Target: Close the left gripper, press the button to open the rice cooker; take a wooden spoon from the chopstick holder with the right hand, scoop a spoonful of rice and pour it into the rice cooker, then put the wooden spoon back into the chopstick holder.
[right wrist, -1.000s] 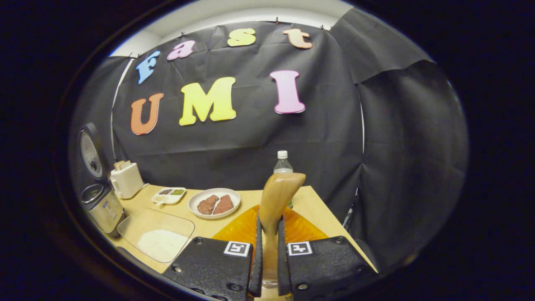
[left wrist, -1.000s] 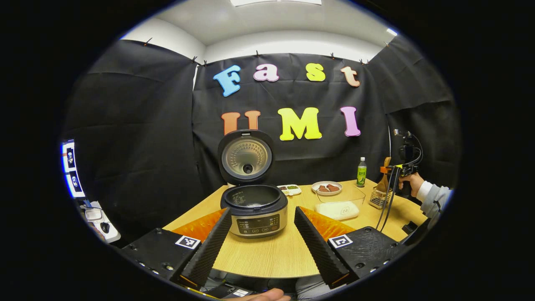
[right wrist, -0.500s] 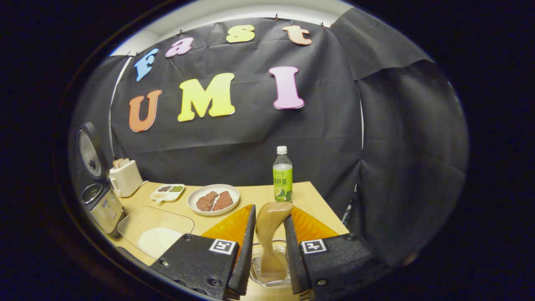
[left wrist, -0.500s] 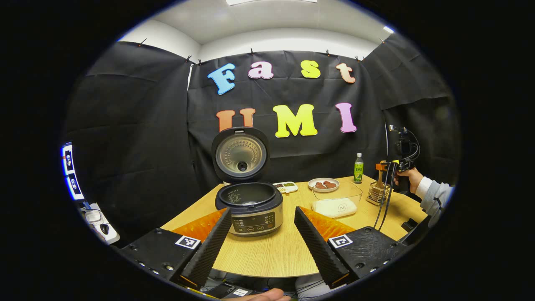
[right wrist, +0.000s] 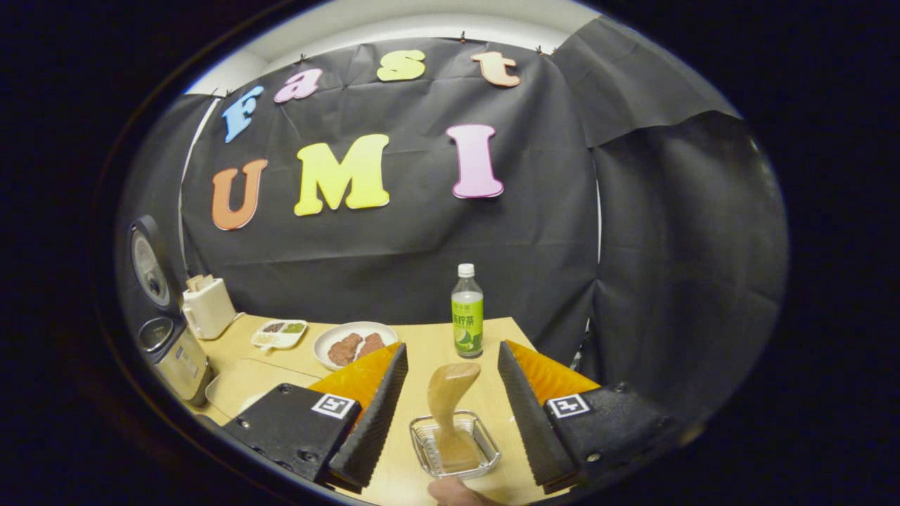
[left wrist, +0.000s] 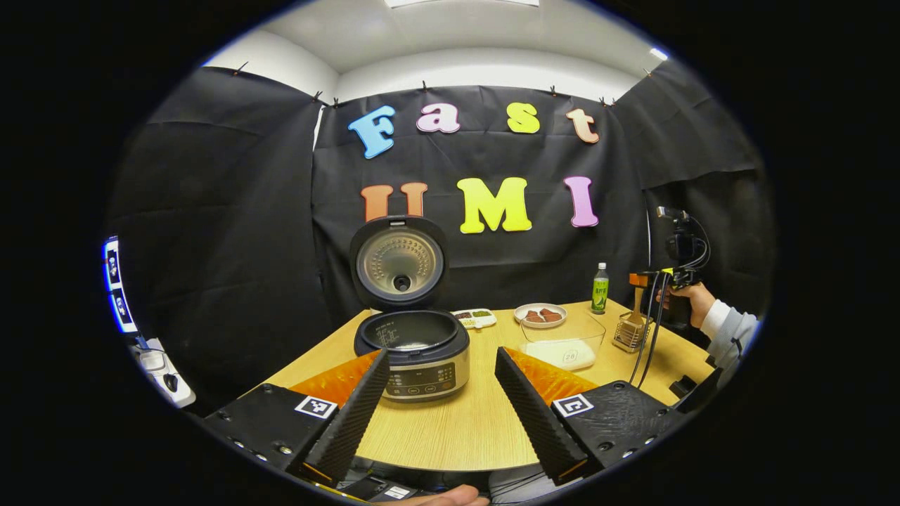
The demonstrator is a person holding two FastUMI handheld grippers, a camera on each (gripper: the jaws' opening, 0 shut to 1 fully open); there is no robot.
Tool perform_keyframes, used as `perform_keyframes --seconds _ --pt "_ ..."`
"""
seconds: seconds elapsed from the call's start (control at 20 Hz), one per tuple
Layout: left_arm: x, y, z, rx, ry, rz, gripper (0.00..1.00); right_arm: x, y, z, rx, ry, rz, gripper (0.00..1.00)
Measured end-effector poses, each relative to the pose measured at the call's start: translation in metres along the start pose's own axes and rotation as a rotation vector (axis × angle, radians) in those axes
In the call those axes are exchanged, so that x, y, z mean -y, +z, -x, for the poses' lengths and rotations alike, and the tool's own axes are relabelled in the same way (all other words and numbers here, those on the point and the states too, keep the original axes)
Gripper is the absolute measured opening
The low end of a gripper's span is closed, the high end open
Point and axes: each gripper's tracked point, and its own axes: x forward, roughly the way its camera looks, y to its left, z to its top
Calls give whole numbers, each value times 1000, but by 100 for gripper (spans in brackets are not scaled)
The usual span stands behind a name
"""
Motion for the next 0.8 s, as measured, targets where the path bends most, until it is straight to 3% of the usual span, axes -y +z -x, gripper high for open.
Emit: perform_keyframes --seconds 0.25,0.45,0.6,0.8 --pt "7 32 -35 14 -20 12 96 -16 26 32 23 2 -11 88" --pt "-11 57 -74 9 34 -11 96 -35 54 76 58 21 15 87" --pt "-19 64 -100 -21 37 49 96 -43 61 111 61 10 15 87" --pt "-52 84 -134 -13 94 100 96 -58 72 162 98 37 -13 88"
